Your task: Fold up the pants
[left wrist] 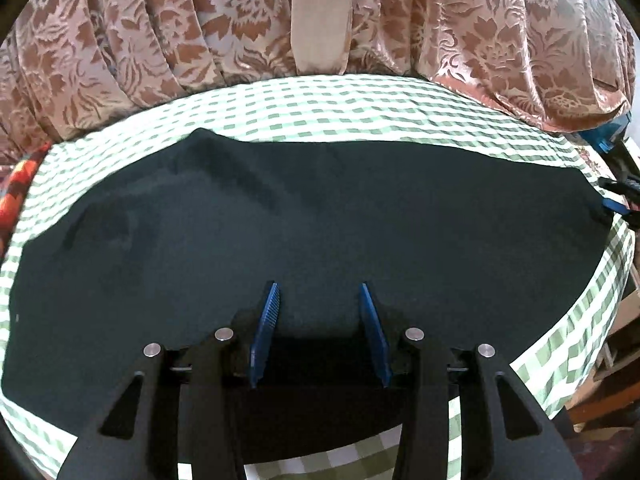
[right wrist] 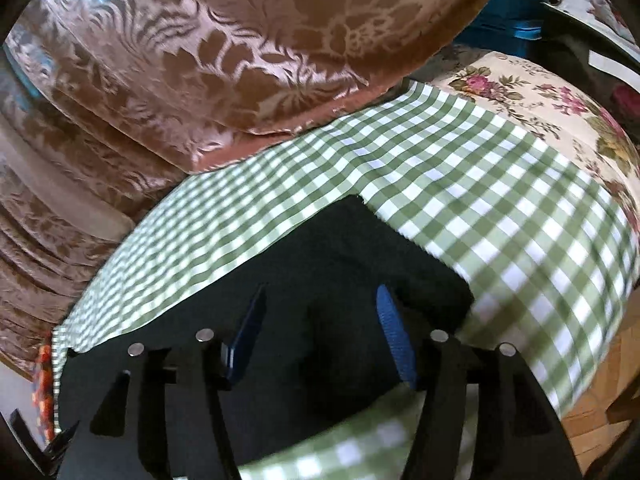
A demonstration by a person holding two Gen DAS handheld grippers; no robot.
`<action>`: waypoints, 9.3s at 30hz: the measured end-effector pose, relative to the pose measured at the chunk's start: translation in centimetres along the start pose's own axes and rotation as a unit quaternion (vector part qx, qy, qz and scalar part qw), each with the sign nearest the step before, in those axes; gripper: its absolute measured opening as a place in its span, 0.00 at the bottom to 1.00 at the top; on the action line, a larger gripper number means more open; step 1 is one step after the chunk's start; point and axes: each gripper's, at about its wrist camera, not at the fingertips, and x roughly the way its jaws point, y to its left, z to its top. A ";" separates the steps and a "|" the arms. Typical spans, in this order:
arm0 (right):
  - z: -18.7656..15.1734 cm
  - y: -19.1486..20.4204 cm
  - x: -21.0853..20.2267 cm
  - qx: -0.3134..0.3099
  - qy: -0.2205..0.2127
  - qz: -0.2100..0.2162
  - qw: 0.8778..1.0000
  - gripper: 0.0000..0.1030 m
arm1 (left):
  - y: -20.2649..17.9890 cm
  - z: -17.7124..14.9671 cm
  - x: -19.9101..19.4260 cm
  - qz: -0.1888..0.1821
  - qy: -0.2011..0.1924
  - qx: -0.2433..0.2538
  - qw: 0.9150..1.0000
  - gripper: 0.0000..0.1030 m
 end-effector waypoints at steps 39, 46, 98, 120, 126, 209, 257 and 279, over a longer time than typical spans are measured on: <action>-4.3 -4.1 -0.3 0.199 0.066 0.100 0.973 0.70 | -0.8 0.0 -2.3 0.029 -0.069 0.035 0.997 0.40; -3.2 -3.2 1.0 0.195 0.056 0.092 0.975 0.70 | 0.0 0.2 -2.2 -0.010 -0.061 0.003 0.998 0.40; 0.1 13.2 -1.0 -0.076 0.051 0.148 0.985 0.13 | 5.1 -0.7 -2.0 -0.122 -0.022 -0.124 0.985 0.48; -19.9 31.0 3.0 -0.366 0.240 0.294 0.850 0.55 | 10.2 0.1 0.0 -0.286 0.016 -0.255 0.923 0.55; -17.8 27.0 1.2 -0.314 0.233 0.302 0.869 0.65 | 11.0 -0.2 1.4 -0.316 0.042 -0.292 0.902 0.58; -11.9 27.3 9.4 -0.281 0.151 0.146 0.937 0.54 | 1.2 -1.1 -0.3 -0.059 -0.017 -0.013 0.998 0.44; -21.2 32.9 7.1 -0.346 0.246 0.281 0.861 0.59 | 27.4 -14.8 -10.8 0.043 -0.096 -0.484 0.869 0.50; -22.6 33.9 5.8 -0.374 0.207 0.246 0.870 0.68 | 30.6 -15.9 -7.9 0.099 -0.064 -0.565 0.817 0.36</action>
